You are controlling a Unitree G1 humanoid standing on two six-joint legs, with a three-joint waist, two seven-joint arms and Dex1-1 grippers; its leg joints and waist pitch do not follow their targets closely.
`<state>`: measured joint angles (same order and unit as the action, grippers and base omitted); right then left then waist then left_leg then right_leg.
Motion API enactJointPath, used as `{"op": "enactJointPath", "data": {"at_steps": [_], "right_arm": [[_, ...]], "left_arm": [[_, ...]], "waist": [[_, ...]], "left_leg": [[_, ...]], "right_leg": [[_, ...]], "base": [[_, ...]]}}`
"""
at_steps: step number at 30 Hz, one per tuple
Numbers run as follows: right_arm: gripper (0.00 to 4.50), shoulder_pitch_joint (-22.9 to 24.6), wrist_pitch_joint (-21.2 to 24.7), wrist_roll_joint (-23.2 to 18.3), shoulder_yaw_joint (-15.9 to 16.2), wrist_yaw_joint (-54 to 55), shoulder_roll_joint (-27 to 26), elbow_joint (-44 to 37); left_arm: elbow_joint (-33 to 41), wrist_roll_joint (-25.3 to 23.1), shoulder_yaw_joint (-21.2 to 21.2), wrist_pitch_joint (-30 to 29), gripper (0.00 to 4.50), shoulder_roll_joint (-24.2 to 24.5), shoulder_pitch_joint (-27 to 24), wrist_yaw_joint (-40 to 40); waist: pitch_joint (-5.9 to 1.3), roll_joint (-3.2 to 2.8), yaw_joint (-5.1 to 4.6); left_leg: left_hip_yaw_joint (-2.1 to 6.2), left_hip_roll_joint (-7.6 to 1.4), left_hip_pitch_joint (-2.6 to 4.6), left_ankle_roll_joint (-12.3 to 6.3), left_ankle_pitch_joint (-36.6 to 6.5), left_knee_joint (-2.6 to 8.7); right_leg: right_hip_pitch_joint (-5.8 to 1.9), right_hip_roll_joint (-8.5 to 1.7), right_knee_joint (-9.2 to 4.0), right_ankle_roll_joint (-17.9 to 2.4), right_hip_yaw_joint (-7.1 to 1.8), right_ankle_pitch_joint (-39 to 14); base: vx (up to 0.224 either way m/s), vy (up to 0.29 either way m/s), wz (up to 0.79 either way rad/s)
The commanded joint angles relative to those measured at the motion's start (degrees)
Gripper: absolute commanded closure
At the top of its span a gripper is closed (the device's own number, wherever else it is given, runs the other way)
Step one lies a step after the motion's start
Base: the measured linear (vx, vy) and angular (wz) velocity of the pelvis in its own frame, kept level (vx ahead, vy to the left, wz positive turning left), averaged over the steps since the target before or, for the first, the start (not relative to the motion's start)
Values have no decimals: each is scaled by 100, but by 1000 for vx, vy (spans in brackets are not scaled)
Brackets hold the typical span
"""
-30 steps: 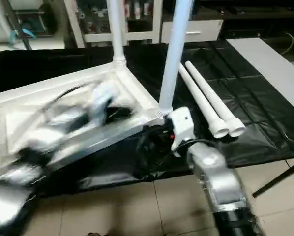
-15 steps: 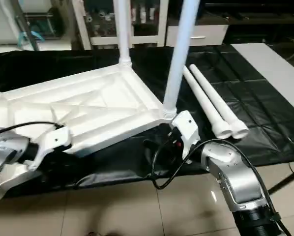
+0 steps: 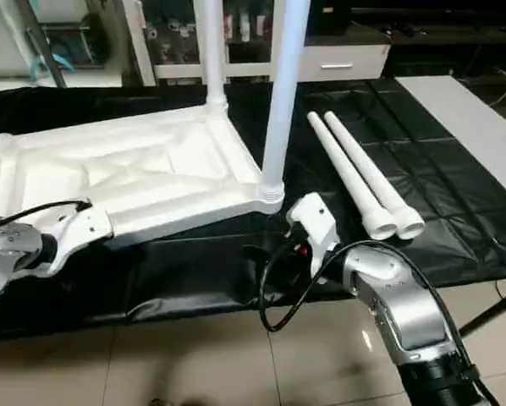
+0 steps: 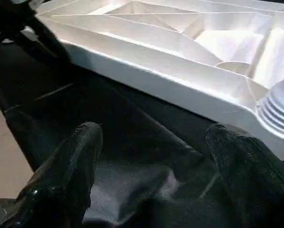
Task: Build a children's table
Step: Rotate table base
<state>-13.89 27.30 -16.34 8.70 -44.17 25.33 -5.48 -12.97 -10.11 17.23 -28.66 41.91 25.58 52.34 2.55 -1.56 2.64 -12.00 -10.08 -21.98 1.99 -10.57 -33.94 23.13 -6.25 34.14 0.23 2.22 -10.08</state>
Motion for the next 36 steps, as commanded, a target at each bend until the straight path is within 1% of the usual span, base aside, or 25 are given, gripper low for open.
{"op": "enactJointPath", "data": {"at_steps": [1,2,3,4,5,6,9,10,11,12,13,14,15,16,19,22,26,28,29,30,31,32,34,35,36], "right_arm": [[70,-56,-20,-20,16,-30,-8,4],[70,-51,-16,-24,17,-39,-4,0],[70,-30,-10,-24,31,-87,21,1],[70,-24,-14,-17,38,-104,32,9],[70,-23,-23,4,50,-112,43,34],[70,-38,-32,40,70,-114,55,75],[70,-94,-49,132,115,-78,60,178],[70,-122,-71,186,141,-51,56,230],[70,-140,-87,220,160,-34,54,264],[70,-191,-87,247,168,14,12,343],[70,-211,-89,251,176,23,-5,371],[70,-211,-89,251,176,23,-5,371],[70,-235,-91,257,197,21,-24,401],[70,-246,-98,264,216,8,-25,417],[70,-303,-166,356,269,15,-49,526],[70,-397,-258,521,273,199,-135,715],[70,-548,-384,701,261,520,-288,1041],[70,-975,-683,1055,257,1203,-645,1921],[70,-1105,-765,1132,268,1338,-732,2174],[70,-1227,-852,1188,283,1431,-809,2410],[70,-1372,-951,1234,299,1516,-895,2681],[70,-1505,-1029,1271,316,1581,-968,2920],[70,-1943,-1281,1422,391,1805,-1189,3728],[70,-1952,-1286,1425,393,1809,-1193,3744],[70,-2249,-1420,1506,433,1937,-1329,4276]], "left_arm": [[6,33,-177,72,349,-57,229,-336],[83,116,-213,34,349,-82,210,-271],[547,571,-442,-244,349,-194,63,171],[751,756,-550,-380,349,-233,-10,381],[1023,989,-673,-407,349,-139,-148,688],[1287,1234,-834,-480,349,61,-295,1014],[1390,1437,-1072,-642,349,388,-374,1276],[1331,1431,-1159,-637,349,523,-373,1312],[1273,1456,-1193,-620,349,624,-365,1294],[769,1204,-1253,-376,349,900,-254,1048],[429,990,-1250,-155,349,1026,-186,858],[429,990,-1250,-155,349,1026,-186,858],[-79,718,-1260,117,349,1156,-68,593],[-198,613,-1259,169,349,1207,-50,509],[-572,358,-1117,280,349,1471,-17,330],[-1035,65,-955,413,315,1564,82,-71],[-1495,-79,-913,650,304,1372,228,-512],[-1961,-138,-891,1029,304,944,376,-778],[-2072,-153,-858,1139,304,855,419,-827],[-2155,-157,-833,1200,304,780,460,-864],[-2218,-142,-807,1239,304,707,497,-864],[-2275,-128,-779,1271,304,651,534,-840],[-2475,-123,-657,1333,304,486,640,-744],[-2480,-124,-655,1334,304,483,642,-742],[-2598,-192,-510,1395,304,428,679,-609]], "waist": [[-360,-1,9],[-359,1,11],[-360,53,19],[-359,33,34],[-354,61,21],[-357,49,28],[-347,63,-29],[-339,83,-35],[-336,80,-41],[-322,86,-46],[-317,118,-52],[-314,107,-52],[-311,97,-51],[-315,83,-47],[-336,69,-41],[-345,55,-29],[-356,68,0],[-366,29,2],[-362,48,-17],[-365,44,-15],[-370,40,-7],[-373,18,-17],[-370,23,-37],[-370,23,-37],[-361,20,-29]], "left_leg": [[151,-259,183,31,-1387,446],[155,-259,171,27,-1362,448],[155,-260,154,20,-1263,445],[162,-271,155,24,-1232,456],[151,-274,160,23,-1235,452],[152,-269,157,0,-1190,451],[139,-237,153,-57,-1185,441],[140,-234,149,-51,-1257,440],[141,-236,153,-41,-1297,441],[148,-241,158,-10,-1413,451],[151,-225,158,1,-1497,448],[158,-222,163,20,-1560,452],[172,-235,173,77,-1622,461],[175,-238,202,141,-1720,465],[187,-261,212,243,-1668,483],[175,-246,223,290,-1603,470],[165,-240,217,298,-1511,455],[172,-226,211,393,-1559,448],[176,-215,215,460,-1694,445],[170,-214,216,484,-1762,436],[181,-227,216,513,-1834,439],[185,-227,211,527,-1824,434],[186,-212,225,528,-1915,431],[186,-212,225,528,-1915,431],[190,-222,225,530,-1995,432]], "right_leg": [[-159,-155,-326,-1126,-163,-967],[-168,-156,-321,-1128,-162,-948],[-194,-178,-295,-1152,-161,-922],[-196,-190,-299,-1178,-159,-938],[-181,-172,-304,-1208,-154,-914],[-181,-167,-293,-1220,-151,-866],[-169,-128,-280,-1219,-145,-828],[-172,-138,-293,-1195,-150,-983],[-173,-144,-302,-1175,-156,-1053],[-163,-142,-321,-1131,-158,-1233],[-143,-130,-323,-1057,-160,-1416],[-137,-127,-336,-1007,-162,-1507],[-134,-136,-346,-922,-167,-1605],[-108,-135,-348,-882,-171,-1641],[-111,-136,-303,-948,-169,-1269],[-106,-119,-263,-1083,-161,-860],[-133,-133,-243,-1170,-162,-649],[-130,-151,-246,-1235,-155,-676],[-125,-153,-258,-1269,-158,-812],[-108,-163,-263,-1274,-161,-894],[-129,-176,-261,-1250,-169,-940],[-119,-174,-246,-1250,-169,-902],[-113,-154,-250,-1253,-161,-942],[-113,-154,-250,-1253,-161,-942],[-103,-170,-261,-1272,-162,-1032]], "base": [[0,0,0],[0,0,0],[0,0,0],[0,0,0],[0,0,0],[0,0,0],[0,0,0],[0,0,0],[0,0,0],[0,0,0],[0,0,0],[0,0,0],[0,0,0],[0,0,0],[0,0,0],[0,0,0],[0,0,0],[0,0,0],[0,0,0],[0,0,0],[0,0,0],[0,0,0],[0,0,0],[0,0,0],[0,0,0]]}}
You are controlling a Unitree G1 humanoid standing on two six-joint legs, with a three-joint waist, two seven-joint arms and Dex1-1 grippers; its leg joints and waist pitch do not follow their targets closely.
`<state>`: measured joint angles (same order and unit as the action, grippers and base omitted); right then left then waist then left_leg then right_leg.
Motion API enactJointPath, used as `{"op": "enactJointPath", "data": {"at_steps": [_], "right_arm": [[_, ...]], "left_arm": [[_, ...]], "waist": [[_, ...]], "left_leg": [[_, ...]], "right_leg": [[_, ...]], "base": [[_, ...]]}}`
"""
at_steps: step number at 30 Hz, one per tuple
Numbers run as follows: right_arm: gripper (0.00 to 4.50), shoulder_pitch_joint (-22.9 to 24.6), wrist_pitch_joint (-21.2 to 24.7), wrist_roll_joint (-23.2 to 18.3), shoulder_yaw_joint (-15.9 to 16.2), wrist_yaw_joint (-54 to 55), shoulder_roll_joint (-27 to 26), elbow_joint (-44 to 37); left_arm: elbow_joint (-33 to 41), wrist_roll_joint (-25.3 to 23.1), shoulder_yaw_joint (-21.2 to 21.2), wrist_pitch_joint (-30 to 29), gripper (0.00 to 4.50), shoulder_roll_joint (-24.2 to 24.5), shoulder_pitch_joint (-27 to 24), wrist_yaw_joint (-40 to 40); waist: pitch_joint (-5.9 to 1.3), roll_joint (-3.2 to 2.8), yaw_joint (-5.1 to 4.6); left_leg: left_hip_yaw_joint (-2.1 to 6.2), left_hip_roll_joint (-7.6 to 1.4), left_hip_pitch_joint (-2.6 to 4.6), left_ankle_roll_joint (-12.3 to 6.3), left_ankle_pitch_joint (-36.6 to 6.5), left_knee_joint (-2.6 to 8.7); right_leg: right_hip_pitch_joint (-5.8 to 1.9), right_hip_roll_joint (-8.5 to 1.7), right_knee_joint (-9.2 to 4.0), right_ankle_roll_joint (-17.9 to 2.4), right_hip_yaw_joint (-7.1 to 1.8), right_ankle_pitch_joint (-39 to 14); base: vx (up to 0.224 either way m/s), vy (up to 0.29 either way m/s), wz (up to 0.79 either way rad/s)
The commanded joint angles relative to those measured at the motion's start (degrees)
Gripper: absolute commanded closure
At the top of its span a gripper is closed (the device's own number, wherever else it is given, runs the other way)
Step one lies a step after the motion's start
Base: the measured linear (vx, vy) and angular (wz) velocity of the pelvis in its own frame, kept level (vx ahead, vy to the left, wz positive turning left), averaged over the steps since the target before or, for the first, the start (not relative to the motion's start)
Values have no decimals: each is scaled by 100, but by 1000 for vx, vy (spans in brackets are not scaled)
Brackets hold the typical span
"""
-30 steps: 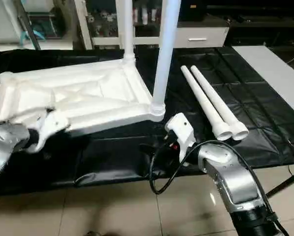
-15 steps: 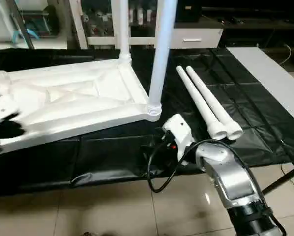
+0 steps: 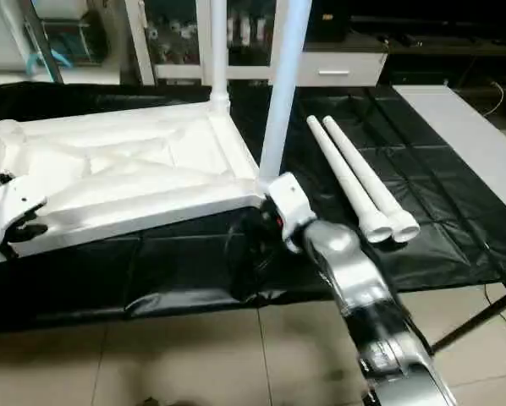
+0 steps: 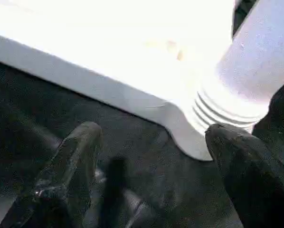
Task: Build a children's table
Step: Rotate table base
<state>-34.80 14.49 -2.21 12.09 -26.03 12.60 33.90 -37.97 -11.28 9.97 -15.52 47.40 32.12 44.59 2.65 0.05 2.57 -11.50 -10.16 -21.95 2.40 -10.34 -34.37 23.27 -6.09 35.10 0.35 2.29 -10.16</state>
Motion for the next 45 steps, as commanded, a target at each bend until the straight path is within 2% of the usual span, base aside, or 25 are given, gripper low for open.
{"op": "enactJointPath", "data": {"at_steps": [1,2,4,8,12,13,14,15,20,21,23,26,29,32,33,34,36,38,39,40,41,42,43,44,45], "right_arm": [[70,-340,-205,142,119,204,-130,633],[70,-371,-221,153,121,219,-143,687],[70,-899,-493,307,64,438,-387,1627],[70,-1251,-722,414,23,567,-545,2307],[70,-1601,-986,393,-119,791,-717,2894],[70,-1652,-1023,358,-155,804,-752,2956],[70,-1760,-1099,296,-230,801,-824,3100],[70,-1838,-1173,258,-283,792,-880,3192],[70,-2108,-1506,164,-456,727,-1106,3521],[70,-2155,-1561,135,-502,711,-1153,3576],[70,-2245,-1690,125,-600,699,-1229,3688],[70,-2315,-1851,112,-706,652,-1281,3750],[70,-2339,-2019,32,-836,655,-1239,3760],[70,-2249,-2169,12,-831,503,-1139,3583],[70,-2188,-2209,1,-840,415,-1099,3495],[70,-2113,-2228,-32,-850,279,-1065,3375],[70,-1944,-2220,-117,-871,-115,-1013,3091],[70,-1495,-2097,-212,-752,-827,-863,2326],[70,-1370,-2048,-225,-700,-978,-807,2119],[70,-1139,-1942,-246,-613,-1188,-683,1726],[70,-1009,-1900,-268,-558,-1289,-609,1516],[70,-853,-1801,-299,-491,-1416,-504,1261],[70,-623,-1659,-314,-376,-1592,-329,895],[70,-499,-1585,-312,-317,-1691,-233,703],[70,-331,-1465,-275,-225,-1811,-100,472]], "left_arm": [[-156,-101,302,80,304,-147,35,297],[-172,-106,314,85,304,-153,39,316],[-439,-219,494,144,304,-260,128,693],[-378,-77,535,116,304,-394,148,1005],[181,456,428,-240,304,-679,133,1449],[318,551,422,-319,304,-723,123,1535],[553,706,410,-455,304,-808,112,1706],[751,822,414,-562,304,-867,98,1852],[1420,1227,355,-905,304,-1199,114,2180],[1414,1238,317,-889,304,-1309,172,2073],[1266,1214,205,-835,304,-1528,321,1759],[786,1001,31,-564,304,-1774,597,1014],[407,728,-51,-104,304,-1831,801,248],[479,832,-281,-53,304,-1851,880,-35],[621,907,-370,68,304,-1825,860,2],[805,1008,-458,87,304,-1784,821,113],[1192,1185,-530,74,304,-1635,696,480],[1963,1463,-457,-413,304,-1153,302,1370],[2142,1482,-392,-494,304,-964,177,1611],[2406,1492,-306,-704,304,-615,-25,1960],[2516,1506,-262,-786,304,-422,-134,2104],[2563,1445,-252,-862,304,-219,-224,2159],[2578,1307,-262,-944,304,74,-335,2175],[2571,1216,-280,-963,304,220,-393,2160],[2482,1046,-354,-969,304,389,-428,2030]], "waist": [[-375,-146,-22],[-372,-147,-31],[-381,-164,-28],[-363,-146,-68],[-366,-152,-38],[-358,-140,-21],[-358,-131,-24],[-358,-146,-15],[-364,-96,-104],[-374,-88,-134],[-378,-77,-152],[-399,-104,-168],[-399,-90,-177],[-404,-91,-155],[-405,-97,-142],[-408,-65,-118],[-410,-76,-75],[-404,-68,-25],[-398,-69,-26],[-388,-84,-3],[-369,-85,-19],[-362,-98,-20],[-354,-110,-33],[-333,-123,-10],[-327,-117,-21]], "left_leg": [[155,-220,212,501,-2037,481],[149,-219,212,503,-2018,477],[152,-226,199,490,-1863,476],[147,-231,204,497,-1974,480],[128,-250,214,446,-1877,473],[120,-245,205,410,-1805,474],[115,-262,206,404,-1794,476],[118,-250,187,378,-1701,477],[121,-233,126,273,-1427,467],[104,-226,117,147,-1240,437],[99,-223,98,57,-1108,423],[94,-230,87,-125,-914,387],[85,-251,102,-136,-906,383],[80,-257,119,-117,-867,377],[73,-264,128,-124,-849,374],[70,-267,122,-155,-866,374],[66,-287,130,-184,-829,373],[64,-311,116,-238,-751,378],[59,-307,118,-242,-744,378],[54,-311,143,-215,-807,382],[52,-316,123,-197,-865,403],[37,-299,174,-85,-1058,409],[44,-289,167,-30,-1134,418],[44,-303,198,70,-1427,448],[71,-292,199,153,-1603,470]], "right_leg": [[-142,-196,-359,-1291,-166,-1078],[-130,-186,-353,-1298,-169,-1055],[-149,-192,-325,-1335,-168,-843],[-149,-196,-331,-1398,-168,-905],[-146,-226,-316,-1475,-178,-840],[-148,-197,-313,-1465,-169,-786],[-149,-223,-305,-1493,-181,-753],[-162,-197,-291,-1491,-167,-700],[-230,-192,-266,-1522,-155,-405],[-238,-190,-256,-1591,-159,-177],[-252,-195,-245,-1632,-161,-33],[-256,-186,-217,-1709,-160,241],[-258,-163,-234,-1696,-153,197],[-253,-147,-227,-1684,-145,203],[-241,-144,-225,-1705,-142,211],[-255,-156,-225,-1723,-145,170],[-239,-158,-216,-1748,-144,199],[-263,-160,-189,-1737,-135,221],[-242,-146,-188,-1724,-130,188],[-232,-122,-197,-1689,-121,52],[-221,-114,-203,-1640,-122,-85],[-176,-93,-234,-1592,-131,-335],[-186,-85,-240,-1575,-138,-430],[-146,-82,-279,-1466,-145,-703],[-154,-81,-296,-1369,-154,-906]], "base": [[0,0,0],[0,0,0],[0,0,0],[0,0,0],[0,0,0],[0,0,0],[0,0,0],[0,0,0],[0,0,0],[0,0,0],[0,0,0],[0,0,0],[0,0,0],[0,0,0],[0,0,0],[0,0,0],[0,0,0],[0,0,0],[0,0,0],[0,0,0],[0,0,0],[0,0,0],[0,0,0],[0,0,0],[0,0,0]]}}
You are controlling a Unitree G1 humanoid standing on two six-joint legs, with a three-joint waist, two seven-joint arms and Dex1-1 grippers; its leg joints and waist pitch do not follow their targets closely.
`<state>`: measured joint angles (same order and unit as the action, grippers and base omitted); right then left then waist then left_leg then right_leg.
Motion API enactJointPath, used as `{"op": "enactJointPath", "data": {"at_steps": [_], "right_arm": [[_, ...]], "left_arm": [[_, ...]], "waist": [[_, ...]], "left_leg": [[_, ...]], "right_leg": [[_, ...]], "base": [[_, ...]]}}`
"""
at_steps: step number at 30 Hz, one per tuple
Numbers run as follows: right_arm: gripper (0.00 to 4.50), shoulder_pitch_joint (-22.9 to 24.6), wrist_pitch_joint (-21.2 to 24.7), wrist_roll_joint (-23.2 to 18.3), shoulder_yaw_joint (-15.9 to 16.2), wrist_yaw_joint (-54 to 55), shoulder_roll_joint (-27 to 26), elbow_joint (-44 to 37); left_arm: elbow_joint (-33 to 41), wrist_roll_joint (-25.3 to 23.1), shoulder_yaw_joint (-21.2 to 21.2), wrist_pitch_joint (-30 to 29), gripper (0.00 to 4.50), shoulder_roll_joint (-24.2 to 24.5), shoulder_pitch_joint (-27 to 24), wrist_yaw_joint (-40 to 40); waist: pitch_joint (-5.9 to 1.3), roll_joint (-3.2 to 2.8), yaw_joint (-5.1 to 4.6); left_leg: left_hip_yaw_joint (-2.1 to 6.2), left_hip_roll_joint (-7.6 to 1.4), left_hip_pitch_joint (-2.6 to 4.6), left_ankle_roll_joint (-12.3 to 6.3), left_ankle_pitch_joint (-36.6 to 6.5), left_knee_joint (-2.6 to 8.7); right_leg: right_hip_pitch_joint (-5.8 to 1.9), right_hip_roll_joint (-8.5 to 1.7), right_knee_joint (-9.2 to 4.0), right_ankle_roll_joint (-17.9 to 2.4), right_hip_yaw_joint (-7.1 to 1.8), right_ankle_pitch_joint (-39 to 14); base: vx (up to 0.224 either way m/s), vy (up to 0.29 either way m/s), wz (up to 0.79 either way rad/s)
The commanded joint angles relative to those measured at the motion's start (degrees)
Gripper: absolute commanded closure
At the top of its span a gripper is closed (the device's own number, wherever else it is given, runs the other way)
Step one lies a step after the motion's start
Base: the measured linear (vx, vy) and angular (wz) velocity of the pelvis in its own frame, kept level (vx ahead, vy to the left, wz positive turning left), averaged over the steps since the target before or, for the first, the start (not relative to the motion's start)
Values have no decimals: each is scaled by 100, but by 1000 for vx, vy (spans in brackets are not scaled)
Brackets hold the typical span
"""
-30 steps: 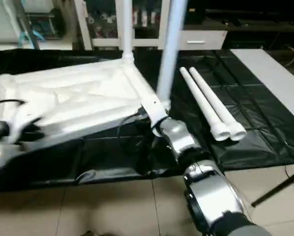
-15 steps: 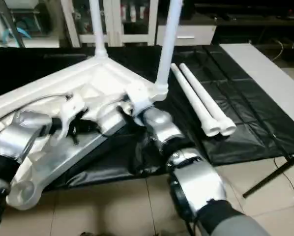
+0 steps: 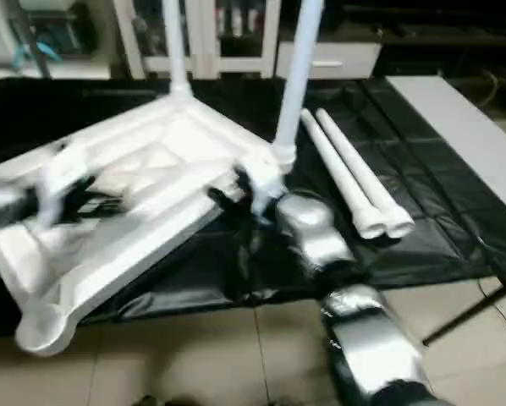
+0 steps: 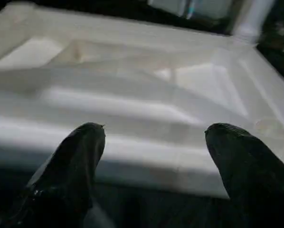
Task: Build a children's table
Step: Rotate table base
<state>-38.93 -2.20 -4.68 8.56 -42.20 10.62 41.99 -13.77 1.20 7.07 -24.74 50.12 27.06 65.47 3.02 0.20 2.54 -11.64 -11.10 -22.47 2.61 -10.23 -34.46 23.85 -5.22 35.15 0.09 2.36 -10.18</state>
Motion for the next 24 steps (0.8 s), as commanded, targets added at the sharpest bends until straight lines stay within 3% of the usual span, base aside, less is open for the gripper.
{"op": "enactJointPath", "data": {"at_steps": [1,3,6,9,17,24], "right_arm": [[70,116,225,-14,148,-212,125,-379],[70,273,371,225,215,-133,242,-490],[70,388,547,437,215,-11,266,-592],[70,446,972,584,339,181,291,-847],[70,401,1168,662,501,399,134,-887],[70,299,1227,704,500,544,-175,-720]], "left_arm": [[36,-239,-85,-49,304,148,76,-96],[-219,-569,-166,-39,304,407,68,-400],[-320,-696,-193,-85,304,627,-8,-515],[-176,-588,-136,-293,304,671,-94,-523],[-292,-890,95,-379,304,802,-285,-488],[-393,-1006,323,-467,304,835,-491,-431]], "waist": [[-359,-134,-19],[-334,-107,-21],[-336,-84,-38],[-354,-82,-58],[-396,-87,-50],[-372,-81,-66]], "left_leg": [[84,-192,282,215,-1758,485],[108,-183,259,340,-2010,507],[137,-176,248,397,-2076,521],[126,-174,270,398,-1933,509],[106,-160,219,223,-1287,462],[117,-172,238,280,-1595,487]], "right_leg": [[-177,-175,-333,-1303,-176,-1042],[-171,-199,-368,-1229,-198,-1397],[-173,-225,-390,-1105,-206,-1671],[-154,-207,-372,-1197,-210,-1392],[-214,-208,-285,-1368,-197,-510],[-193,-219,-314,-1320,-204,-903]], "base": [[0,0,0],[0,0,0],[0,0,0],[0,0,0],[0,0,0],[0,0,0]]}}
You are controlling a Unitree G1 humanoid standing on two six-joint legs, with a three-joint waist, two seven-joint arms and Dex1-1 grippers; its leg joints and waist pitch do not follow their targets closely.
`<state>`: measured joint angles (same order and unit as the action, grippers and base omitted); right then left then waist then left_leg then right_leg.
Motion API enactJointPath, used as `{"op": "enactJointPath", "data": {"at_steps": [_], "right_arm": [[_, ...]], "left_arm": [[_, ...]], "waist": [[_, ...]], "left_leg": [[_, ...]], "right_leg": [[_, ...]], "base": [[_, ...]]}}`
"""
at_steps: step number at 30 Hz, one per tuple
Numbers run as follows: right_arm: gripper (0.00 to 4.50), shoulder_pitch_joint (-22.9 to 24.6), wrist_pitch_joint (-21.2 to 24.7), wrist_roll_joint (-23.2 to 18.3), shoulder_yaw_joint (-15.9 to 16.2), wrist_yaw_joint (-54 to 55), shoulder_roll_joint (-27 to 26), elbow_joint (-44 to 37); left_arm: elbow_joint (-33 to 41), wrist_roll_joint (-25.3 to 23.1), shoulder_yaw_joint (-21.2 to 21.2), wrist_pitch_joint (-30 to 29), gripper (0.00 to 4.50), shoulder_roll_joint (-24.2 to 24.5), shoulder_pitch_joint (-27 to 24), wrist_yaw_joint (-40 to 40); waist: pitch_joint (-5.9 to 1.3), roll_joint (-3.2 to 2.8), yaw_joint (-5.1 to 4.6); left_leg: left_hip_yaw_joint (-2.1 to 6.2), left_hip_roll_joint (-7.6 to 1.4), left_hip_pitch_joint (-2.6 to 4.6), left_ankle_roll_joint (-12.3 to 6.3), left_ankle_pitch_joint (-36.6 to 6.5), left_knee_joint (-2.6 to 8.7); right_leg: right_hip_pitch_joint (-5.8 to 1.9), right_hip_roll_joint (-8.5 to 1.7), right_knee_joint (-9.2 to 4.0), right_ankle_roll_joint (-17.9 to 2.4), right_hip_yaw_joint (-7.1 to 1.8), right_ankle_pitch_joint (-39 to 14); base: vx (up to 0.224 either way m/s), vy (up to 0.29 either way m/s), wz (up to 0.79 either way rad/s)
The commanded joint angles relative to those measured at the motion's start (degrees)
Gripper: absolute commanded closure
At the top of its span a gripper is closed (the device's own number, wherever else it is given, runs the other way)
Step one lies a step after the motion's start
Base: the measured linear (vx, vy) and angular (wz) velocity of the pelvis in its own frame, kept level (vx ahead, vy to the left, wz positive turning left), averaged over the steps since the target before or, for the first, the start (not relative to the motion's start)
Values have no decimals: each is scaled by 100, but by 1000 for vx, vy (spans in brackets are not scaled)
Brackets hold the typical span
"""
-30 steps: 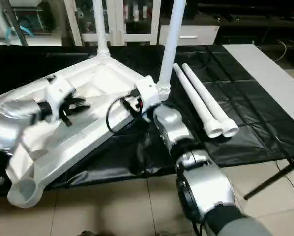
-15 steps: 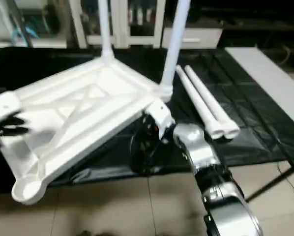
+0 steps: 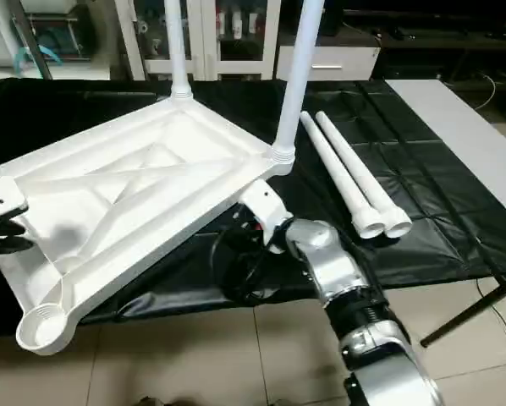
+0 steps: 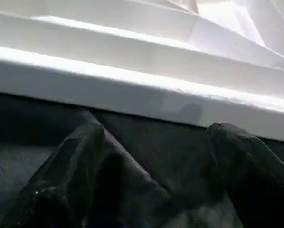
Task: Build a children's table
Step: Rotate table base
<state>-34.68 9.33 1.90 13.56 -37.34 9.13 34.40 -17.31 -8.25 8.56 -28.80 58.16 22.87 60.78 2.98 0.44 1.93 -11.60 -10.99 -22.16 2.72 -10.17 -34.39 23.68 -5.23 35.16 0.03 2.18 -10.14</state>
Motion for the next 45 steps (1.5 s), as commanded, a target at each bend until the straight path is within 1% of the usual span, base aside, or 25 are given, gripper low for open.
{"op": "enactJointPath", "data": {"at_steps": [1,7,9,11,12,16,17,21,23,24,25,27,29,30,32,33,34,35,36,37,38,40,41,44,45], "right_arm": [[70,-138,97,57,13,77,-53,50],[70,-402,26,147,107,361,-332,652],[70,-508,-23,181,110,451,-438,884],[70,-560,-47,195,107,490,-489,992],[70,-677,-92,221,96,567,-590,1228],[70,-897,-203,301,103,759,-801,1696],[70,-958,-229,309,98,821,-880,1819],[70,-1033,-323,223,76,799,-1136,1933],[70,-1036,-394,173,106,675,-1276,1923],[70,-1023,-434,151,149,571,-1382,1896],[70,-1021,-507,157,190,479,-1483,1912],[70,-1011,-598,199,271,381,-1632,1935],[70,-1011,-614,213,279,386,-1663,1949],[70,-1008,-632,227,283,395,-1690,1950],[70,-1003,-641,232,273,397,-1698,1931],[70,-998,-645,232,266,386,-1689,1920],[70,-986,-648,229,261,360,-1664,1893],[70,-986,-648,229,261,360,-1664,1893],[70,-972,-651,235,248,332,-1611,1865],[70,-969,-664,245,229,304,-1565,1859],[70,-963,-670,244,214,277,-1530,1847],[70,-953,-694,245,139,284,-1443,1833],[70,-953,-694,245,139,284,-1443,1833],[70,-979,-729,221,45,347,-1341,1857],[70,-980,-730,221,39,351,-1334,1858]], "left_arm": [[-35,-60,199,-80,304,24,-99,41],[-10,-67,414,-120,304,-210,-189,130],[-5,-101,479,-115,304,-312,-201,112],[-4,-112,503,-114,304,-369,-202,96],[50,-77,534,-142,304,-477,-210,104],[289,27,613,-231,304,-628,-280,152],[393,80,629,-271,304,-683,-312,160],[669,324,547,-385,304,-954,-339,101],[836,451,512,-501,304,-1118,-321,93],[959,508,522,-582,304,-1255,-292,80],[1055,541,534,-647,304,-1392,-260,56],[1124,571,574,-657,304,-1674,-162,-39],[1113,555,591,-640,304,-1783,-110,-98],[1073,528,637,-594,304,-2006,9,-208],[977,503,706,-548,304,-2338,200,-367],[945,498,729,-546,304,-2442,260,-407],[873,485,768,-527,304,-2595,362,-468],[873,485,768,-527,304,-2595,362,-468],[716,442,838,-469,304,-2843,537,-580],[613,429,877,-445,304,-3016,658,-636],[573,429,907,-434,304,-3118,721,-652],[535,456,930,-414,304,-3480,863,-740],[535,456,930,-414,304,-3480,863,-740],[458,596,959,-353,304,-4136,1056,-940],[457,613,959,-351,304,-4181,1065,-948]], "waist": [[-363,-118,-1],[-371,-117,-13],[-385,-96,-11],[-392,-101,-9],[-376,-75,-15],[-357,-97,-7],[-341,-76,-21],[-323,-85,-16],[-322,-85,-28],[-322,-72,-30],[-318,-89,-18],[-312,-83,-31],[-313,-83,-25],[-306,-80,-30],[-326,-112,-23],[-320,-91,-21],[-325,-118,-24],[-325,-118,-24],[-321,-131,-11],[-329,-172,7],[-329,-158,16],[-344,-187,42],[-346,-176,42],[-371,-182,65],[-378,-180,75]], "left_leg": [[120,-189,221,315,-1729,494],[126,-183,231,415,-1759,496],[113,-184,223,381,-1574,481],[111,-179,210,346,-1449,472],[102,-174,207,320,-1481,474],[110,-196,246,389,-1765,486],[120,-193,229,394,-1798,494],[129,-198,257,466,-2055,518],[141,-197,239,474,-2118,527],[145,-199,231,462,-2113,529],[150,-194,234,460,-2132,530],[151,-201,239,444,-2219,529],[157,-204,239,446,-2237,530],[167,-203,219,454,-2254,545],[161,-196,256,482,-2279,531],[155,-192,255,470,-2279,528],[166,-188,234,462,-2245,534],[166,-188,234,462,-2245,534],[136,-188,290,468,-2317,525],[134,-189,305,477,-2329,514],[123,-184,314,471,-2334,505],[152,-192,253,452,-2172,511],[139,-188,252,438,-2133,509],[140,-180,214,381,-1887,496],[138,-183,214,367,-1829,491]], "right_leg": [[-160,-224,-330,-1270,-195,-1073],[-160,-226,-321,-1275,-197,-990],[-174,-232,-304,-1316,-200,-778],[-191,-227,-289,-1349,-195,-629],[-187,-220,-301,-1343,-196,-687],[-145,-249,-334,-1316,-208,-1120],[-145,-244,-335,-1308,-208,-1183],[-118,-234,-376,-1173,-211,-1465],[-133,-237,-371,-1167,-212,-1492],[-133,-236,-373,-1141,-209,-1496],[-127,-239,-375,-1123,-207,-1547],[-116,-248,-404,-1115,-214,-1648],[-114,-255,-412,-1117,-217,-1678],[-124,-247,-409,-1094,-208,-1723],[-109,-235,-411,-1059,-209,-1710],[-101,-233,-422,-1058,-212,-1699],[-124,-235,-412,-1053,-209,-1685],[-124,-235,-412,-1053,-209,-1685],[-72,-209,-446,-1059,-209,-1663],[-80,-215,-448,-1088,-213,-1604],[-70,-213,-455,-1097,-212,-1610],[-146,-239,-424,-1130,-202,-1496],[-145,-227,-428,-1127,-199,-1460],[-196,-226,-395,-1187,-187,-1154],[-202,-227,-393,-1200,-184,-1091]], "base": [[0,0,0],[0,0,0],[0,0,0],[0,0,0],[0,0,0],[0,0,0],[0,0,0],[0,0,0],[0,0,0],[0,0,0],[0,0,0],[0,0,0],[0,0,0],[0,0,0],[0,0,0],[0,0,0],[0,0,0],[0,0,0],[0,0,0],[0,0,0],[0,0,0],[0,0,0],[0,0,0],[0,0,0],[0,0,0]]}}
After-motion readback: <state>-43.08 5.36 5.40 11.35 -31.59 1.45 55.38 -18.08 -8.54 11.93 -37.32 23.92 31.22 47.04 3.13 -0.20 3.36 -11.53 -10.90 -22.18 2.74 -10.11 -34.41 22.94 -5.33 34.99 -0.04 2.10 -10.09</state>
